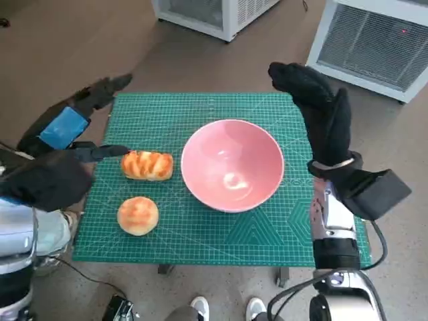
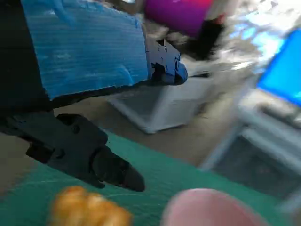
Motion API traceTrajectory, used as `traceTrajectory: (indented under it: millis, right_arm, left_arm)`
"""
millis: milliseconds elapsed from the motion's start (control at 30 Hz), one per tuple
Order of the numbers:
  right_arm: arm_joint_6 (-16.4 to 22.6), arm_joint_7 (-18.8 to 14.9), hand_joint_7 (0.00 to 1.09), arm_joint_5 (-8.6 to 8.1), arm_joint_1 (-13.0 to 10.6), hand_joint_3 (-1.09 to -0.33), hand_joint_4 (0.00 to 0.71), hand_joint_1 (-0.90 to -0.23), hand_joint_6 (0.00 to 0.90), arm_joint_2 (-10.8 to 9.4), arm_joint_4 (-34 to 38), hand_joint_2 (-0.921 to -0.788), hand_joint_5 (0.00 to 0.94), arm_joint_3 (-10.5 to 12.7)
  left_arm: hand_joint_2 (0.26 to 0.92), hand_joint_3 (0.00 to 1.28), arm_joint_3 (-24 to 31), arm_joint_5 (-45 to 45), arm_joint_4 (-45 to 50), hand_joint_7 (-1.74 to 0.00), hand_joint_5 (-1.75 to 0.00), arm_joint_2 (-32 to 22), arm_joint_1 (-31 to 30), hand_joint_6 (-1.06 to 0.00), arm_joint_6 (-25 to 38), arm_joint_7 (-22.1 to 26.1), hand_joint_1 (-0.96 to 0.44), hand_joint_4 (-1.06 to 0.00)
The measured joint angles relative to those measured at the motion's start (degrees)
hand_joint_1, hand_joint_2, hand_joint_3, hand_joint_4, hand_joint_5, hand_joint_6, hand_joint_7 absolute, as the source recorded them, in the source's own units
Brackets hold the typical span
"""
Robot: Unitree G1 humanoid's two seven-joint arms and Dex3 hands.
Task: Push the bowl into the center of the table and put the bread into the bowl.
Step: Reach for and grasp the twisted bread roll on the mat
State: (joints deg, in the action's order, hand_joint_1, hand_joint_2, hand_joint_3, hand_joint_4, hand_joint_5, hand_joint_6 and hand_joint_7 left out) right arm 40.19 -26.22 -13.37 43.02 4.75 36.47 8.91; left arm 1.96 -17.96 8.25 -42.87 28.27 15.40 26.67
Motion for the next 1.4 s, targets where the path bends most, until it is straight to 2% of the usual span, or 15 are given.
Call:
traceTrajectory:
  millis: [200,267,800,1200,1300,1333,1367,1400]
  right_arm:
    - [0.27,0.11,0.34,-0.05,0.0,-0.736,0.3,-0.705,0.222,0.01,0.58,-0.921,0.0,0.06]
    - [0.51,0.15,0.37,-0.08,0.0,-0.743,0.299,-0.702,0.205,-0.01,0.85,-0.921,0.0,0.07]
    - [1.11,0.25,0.42,-0.48,0.0,-0.753,0.289,-0.689,0.181,-0.1,2.03,-0.921,0.0,0.02]
    - [1.06,0.24,0.43,-1.7,-0.08,-0.749,0.286,-0.69,0.174,-0.38,2.07,-0.921,0.0,-0.04]
    - [1.04,0.23,0.44,-2.04,-0.19,-0.748,0.286,-0.688,0.173,-0.35,2.05,-0.921,0.0,-0.05]
    - [1.03,0.23,0.44,-2.07,-0.25,-0.747,0.286,-0.688,0.172,-0.35,2.03,-0.921,0.0,-0.07]
    - [1.0,0.23,0.44,-2.09,-0.35,-0.747,0.286,-0.688,0.172,-0.34,1.97,-0.921,0.0,-0.09]
    - [0.97,0.23,0.44,-2.09,-0.4,-0.747,0.286,-0.688,0.171,-0.34,1.92,-0.921,0.0,-0.11]
  left_arm:
    - [0.734,0.0,-5.67,-3.66,-1.03,-0.03,0.0,0.52,0.72,-0.35,3.74,1.89,0.03,-0.22]
    - [0.736,0.0,-7.37,-4.63,-2.11,-0.02,0.0,0.84,1.26,-0.35,4.2,2.32,0.05,-0.21]
    - [0.744,0.01,-16.82,-10.4,-15.46,-0.01,0.0,3.21,6.53,-0.35,3.01,3.08,0.1,-0.2]
    - [0.747,0.01,-23.21,-14.62,-35.16,-0.01,-0.01,7.41,12.77,-0.36,-2.11,1.52,0.09,-0.22]
    - [0.76,0.01,-24.82,-16.17,-40.0,-0.04,-0.02,8.28,14.16,-0.46,-3.33,0.51,0.08,-0.29]
    - [0.775,0.02,-25.38,-16.72,-41.48,-0.07,-0.07,8.59,14.64,-0.55,-3.54,0.14,0.07,-0.44]
    - [0.781,0.02,-26.14,-17.73,-43.15,-0.07,-0.08,8.89,15.17,-0.59,-3.72,-0.42,0.07,-0.5]
    - [0.831,0.03,-26.64,-18.31,-44.26,-0.12,-0.48,9.13,15.51,-0.69,-3.77,-0.84,0.18,-0.58]
